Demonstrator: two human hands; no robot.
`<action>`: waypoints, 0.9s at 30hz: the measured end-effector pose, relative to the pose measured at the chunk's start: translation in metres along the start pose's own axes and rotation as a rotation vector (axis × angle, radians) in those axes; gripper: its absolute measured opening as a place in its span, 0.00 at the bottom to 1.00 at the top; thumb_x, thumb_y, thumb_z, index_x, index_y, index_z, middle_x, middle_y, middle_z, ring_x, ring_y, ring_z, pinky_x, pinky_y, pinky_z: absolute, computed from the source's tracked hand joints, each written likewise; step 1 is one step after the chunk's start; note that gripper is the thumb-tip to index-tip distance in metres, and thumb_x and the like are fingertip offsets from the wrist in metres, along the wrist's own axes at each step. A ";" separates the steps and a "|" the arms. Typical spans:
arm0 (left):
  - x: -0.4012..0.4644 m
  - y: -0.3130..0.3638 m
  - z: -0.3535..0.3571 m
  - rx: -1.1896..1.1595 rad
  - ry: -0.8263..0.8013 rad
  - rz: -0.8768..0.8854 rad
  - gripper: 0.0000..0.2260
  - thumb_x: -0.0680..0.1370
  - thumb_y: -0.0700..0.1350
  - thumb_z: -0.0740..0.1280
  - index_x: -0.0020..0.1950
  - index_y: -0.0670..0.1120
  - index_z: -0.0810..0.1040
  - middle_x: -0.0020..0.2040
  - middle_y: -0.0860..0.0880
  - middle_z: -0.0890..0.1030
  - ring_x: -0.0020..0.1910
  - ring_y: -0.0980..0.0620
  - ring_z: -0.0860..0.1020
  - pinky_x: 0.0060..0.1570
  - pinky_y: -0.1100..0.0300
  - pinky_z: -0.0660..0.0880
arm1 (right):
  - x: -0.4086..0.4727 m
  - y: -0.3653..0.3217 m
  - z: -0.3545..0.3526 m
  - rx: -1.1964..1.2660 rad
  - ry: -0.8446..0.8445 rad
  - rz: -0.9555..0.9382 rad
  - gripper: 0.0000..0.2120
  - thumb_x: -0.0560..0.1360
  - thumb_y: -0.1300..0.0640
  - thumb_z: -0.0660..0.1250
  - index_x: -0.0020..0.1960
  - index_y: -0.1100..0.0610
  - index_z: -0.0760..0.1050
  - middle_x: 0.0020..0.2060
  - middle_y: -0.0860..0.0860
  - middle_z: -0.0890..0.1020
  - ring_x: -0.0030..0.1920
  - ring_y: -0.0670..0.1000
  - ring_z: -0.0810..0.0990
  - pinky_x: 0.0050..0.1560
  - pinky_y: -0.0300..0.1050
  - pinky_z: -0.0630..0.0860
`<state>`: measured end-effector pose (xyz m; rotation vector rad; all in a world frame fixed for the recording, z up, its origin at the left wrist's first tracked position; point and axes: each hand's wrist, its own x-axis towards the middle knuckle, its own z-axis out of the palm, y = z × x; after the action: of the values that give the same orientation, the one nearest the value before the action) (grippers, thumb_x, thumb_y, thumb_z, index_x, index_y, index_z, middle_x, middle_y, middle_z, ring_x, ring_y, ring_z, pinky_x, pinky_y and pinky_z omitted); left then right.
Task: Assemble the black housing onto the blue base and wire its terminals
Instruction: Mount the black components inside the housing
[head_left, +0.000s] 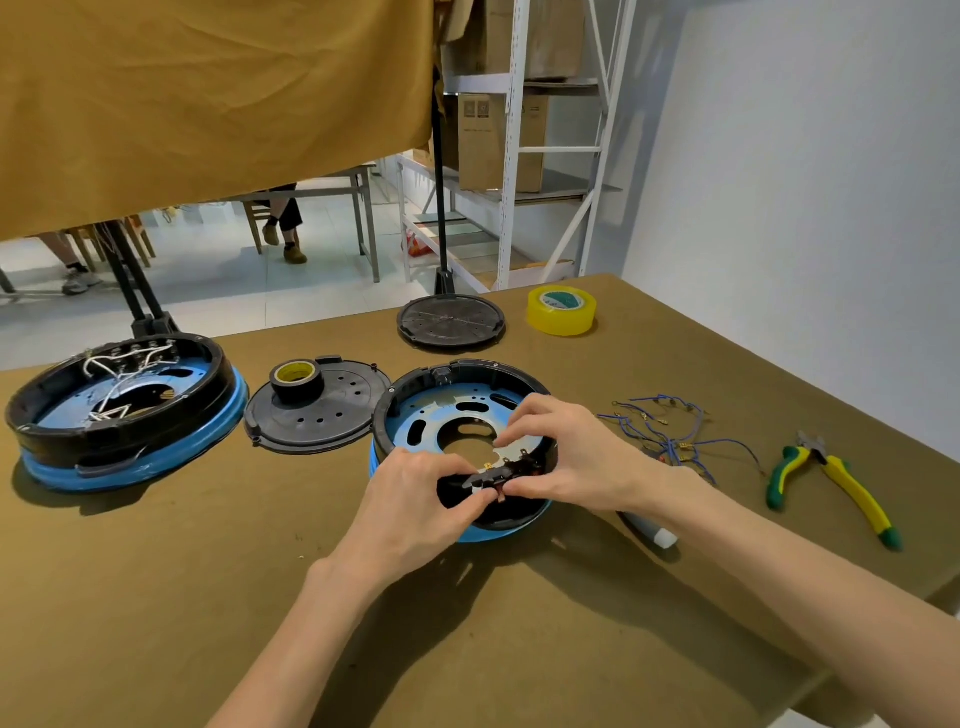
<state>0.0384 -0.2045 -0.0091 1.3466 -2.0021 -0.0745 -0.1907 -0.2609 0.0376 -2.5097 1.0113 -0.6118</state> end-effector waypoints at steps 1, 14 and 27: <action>0.000 0.001 0.000 0.005 0.024 0.005 0.14 0.76 0.61 0.70 0.51 0.53 0.87 0.40 0.60 0.84 0.55 0.80 0.69 0.49 0.82 0.67 | 0.000 0.003 -0.001 -0.017 -0.009 0.006 0.15 0.72 0.46 0.78 0.57 0.48 0.84 0.53 0.42 0.77 0.58 0.44 0.74 0.58 0.40 0.73; -0.002 0.010 0.013 -0.013 0.146 -0.055 0.20 0.75 0.68 0.64 0.43 0.53 0.85 0.35 0.58 0.80 0.38 0.66 0.69 0.41 0.67 0.63 | 0.003 0.011 -0.006 0.257 -0.027 0.049 0.06 0.70 0.53 0.81 0.47 0.49 0.89 0.43 0.46 0.77 0.44 0.49 0.77 0.47 0.49 0.77; -0.001 0.002 0.006 0.004 0.034 -0.060 0.20 0.72 0.74 0.61 0.40 0.59 0.78 0.33 0.60 0.75 0.37 0.63 0.70 0.42 0.67 0.61 | -0.004 0.022 -0.017 0.103 -0.053 0.053 0.12 0.70 0.51 0.81 0.52 0.52 0.87 0.51 0.44 0.80 0.53 0.45 0.80 0.57 0.48 0.78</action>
<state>0.0340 -0.2046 -0.0130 1.4022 -1.9350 -0.0747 -0.2145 -0.2755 0.0400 -2.3890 0.9984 -0.5641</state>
